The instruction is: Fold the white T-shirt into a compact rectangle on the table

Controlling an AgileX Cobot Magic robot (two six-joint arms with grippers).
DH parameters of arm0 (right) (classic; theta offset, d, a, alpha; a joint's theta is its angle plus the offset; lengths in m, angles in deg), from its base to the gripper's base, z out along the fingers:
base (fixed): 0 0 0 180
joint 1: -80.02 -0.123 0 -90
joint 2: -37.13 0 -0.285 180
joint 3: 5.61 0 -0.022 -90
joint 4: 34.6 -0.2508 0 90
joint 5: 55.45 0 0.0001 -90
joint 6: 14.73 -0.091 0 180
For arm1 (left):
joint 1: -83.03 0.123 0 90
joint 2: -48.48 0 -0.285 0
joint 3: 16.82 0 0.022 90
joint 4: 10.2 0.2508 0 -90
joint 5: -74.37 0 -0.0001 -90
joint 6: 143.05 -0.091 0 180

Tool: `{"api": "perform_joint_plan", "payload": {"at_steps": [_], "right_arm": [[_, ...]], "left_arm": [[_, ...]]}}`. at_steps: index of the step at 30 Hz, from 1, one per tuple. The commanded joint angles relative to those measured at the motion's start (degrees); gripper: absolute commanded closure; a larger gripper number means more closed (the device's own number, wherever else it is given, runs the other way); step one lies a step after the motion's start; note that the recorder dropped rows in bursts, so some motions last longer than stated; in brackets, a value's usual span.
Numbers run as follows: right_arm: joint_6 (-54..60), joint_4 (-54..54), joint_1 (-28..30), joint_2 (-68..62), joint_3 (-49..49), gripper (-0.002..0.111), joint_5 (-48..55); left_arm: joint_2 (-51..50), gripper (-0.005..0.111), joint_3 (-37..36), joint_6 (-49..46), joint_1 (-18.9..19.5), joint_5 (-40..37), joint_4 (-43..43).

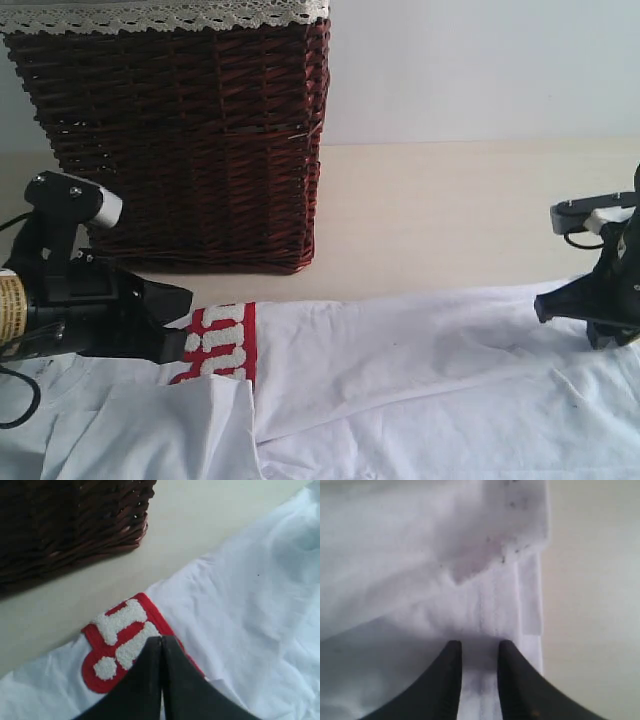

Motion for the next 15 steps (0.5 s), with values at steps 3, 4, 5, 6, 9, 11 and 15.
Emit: {"api": "perform_joint_plan", "payload": {"at_steps": [3,4,5,6,9,11,15], "right_arm": [[-0.76,0.59,0.14,-3.17,0.42,0.081,-0.91],[-0.76,0.59,0.14,-3.05,0.34,0.081,-0.74],[-0.76,0.59,0.14,-2.71,0.29,0.081,-0.66],[-0.76,0.59,0.14,-2.19,0.29,0.081,-0.66],[-0.76,0.48,0.14,0.58,0.29,0.081,-1.13],[-0.76,-0.20,0.14,3.04,0.29,0.081,-1.57],[-0.76,-1.20,0.14,5.48,0.98,0.081,-0.88]], "left_arm": [[3.55,0.107,-1.77,0.00,-0.06,0.90,-0.43],[3.55,0.107,-1.77,0.00,-0.06,0.90,-0.43],[3.55,0.107,-1.77,0.00,-0.06,0.90,-0.43],[3.55,0.107,-1.77,0.00,-0.06,0.90,-0.43],[3.55,0.107,-1.77,0.00,-0.06,0.90,-0.43],[3.55,0.107,-1.77,0.00,-0.06,0.90,-0.43],[3.55,0.107,-1.77,0.00,-0.06,0.90,-0.43]]}}
